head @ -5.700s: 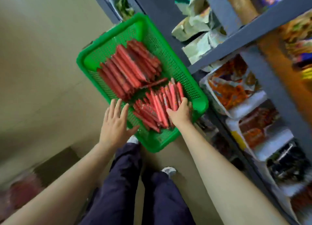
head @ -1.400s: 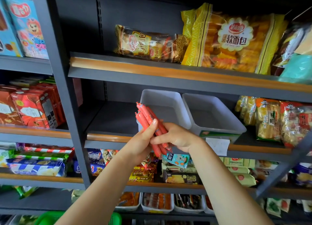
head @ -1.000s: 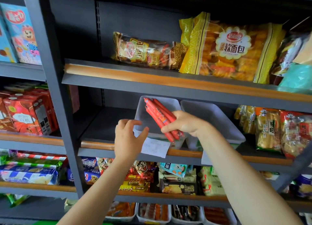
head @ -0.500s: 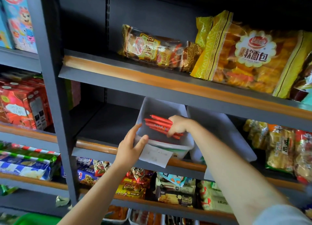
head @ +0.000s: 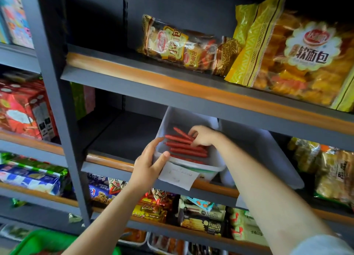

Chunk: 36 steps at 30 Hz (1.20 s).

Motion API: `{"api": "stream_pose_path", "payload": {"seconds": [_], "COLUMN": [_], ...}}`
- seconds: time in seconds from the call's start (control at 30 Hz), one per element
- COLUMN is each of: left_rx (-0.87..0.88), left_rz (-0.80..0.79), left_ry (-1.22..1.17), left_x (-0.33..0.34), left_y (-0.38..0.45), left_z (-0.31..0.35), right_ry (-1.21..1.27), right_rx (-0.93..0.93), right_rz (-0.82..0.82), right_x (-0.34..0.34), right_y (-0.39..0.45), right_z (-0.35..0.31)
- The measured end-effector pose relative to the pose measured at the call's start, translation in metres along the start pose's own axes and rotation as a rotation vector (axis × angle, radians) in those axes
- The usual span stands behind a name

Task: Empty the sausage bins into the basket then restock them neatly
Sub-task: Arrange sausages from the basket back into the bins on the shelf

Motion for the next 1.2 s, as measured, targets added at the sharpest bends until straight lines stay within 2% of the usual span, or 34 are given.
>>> {"api": "stream_pose_path", "payload": {"seconds": [0.2, 0.27, 0.37, 0.4, 0.47, 0.57, 0.67, 0.77, 0.93, 1.07, 1.2], "left_rx": [-0.033, -0.013, 0.049, 0.025, -0.129, -0.483, -0.817, -1.005, -0.929, -0.886, -0.82], "left_rz": [-0.067, 0.053, 0.387, 0.451, 0.49, 0.424, 0.352, 0.315, 0.207, 0.228, 0.257], "left_ry": [-0.113, -0.127, -0.026, 0.011, 0.129, 0.355, 0.469, 0.557, 0.746, 0.792, 0.848], "left_x": [-0.005, -0.019, -0.052, -0.065, -0.091, -0.13, -0.157, -0.169, -0.162, -0.156, -0.15], "left_y": [-0.005, -0.013, -0.035, -0.043, -0.058, -0.104, -0.173, -0.23, -0.291, -0.32, -0.338], "left_z": [0.004, 0.001, -0.017, -0.032, -0.082, -0.192, -0.291, -0.367, -0.471, -0.52, -0.547], "right_ry": [0.453, 0.578, 0.74, 0.782, 0.812, 0.75, 0.667, 0.557, 0.404, 0.31, -0.011], "right_rx": [-0.14, -0.252, -0.39, -0.405, -0.376, -0.249, -0.073, -0.004, 0.081, 0.139, 0.137], "right_rz": [0.32, 0.35, 0.258, 0.197, 0.034, -0.242, -0.415, -0.528, -0.59, -0.581, -0.481], "right_x": [-0.005, -0.001, 0.027, 0.045, 0.1, 0.23, 0.372, 0.484, 0.606, 0.673, 0.718], "right_y": [-0.061, -0.096, -0.13, -0.13, -0.119, -0.09, -0.066, -0.047, -0.014, 0.005, 0.012], "right_z": [-0.049, -0.084, -0.129, -0.14, -0.16, -0.18, -0.177, -0.176, -0.188, -0.189, -0.187]}}
Point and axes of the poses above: each hand's wrist, its own y-axis towards the middle knuckle, its own x-axis out of the palm, z = x × y, the point moved 1 cm from there along y, towards the middle knuckle, and after that the axes turned 8 degrees about -x, right-handed, at the moved point
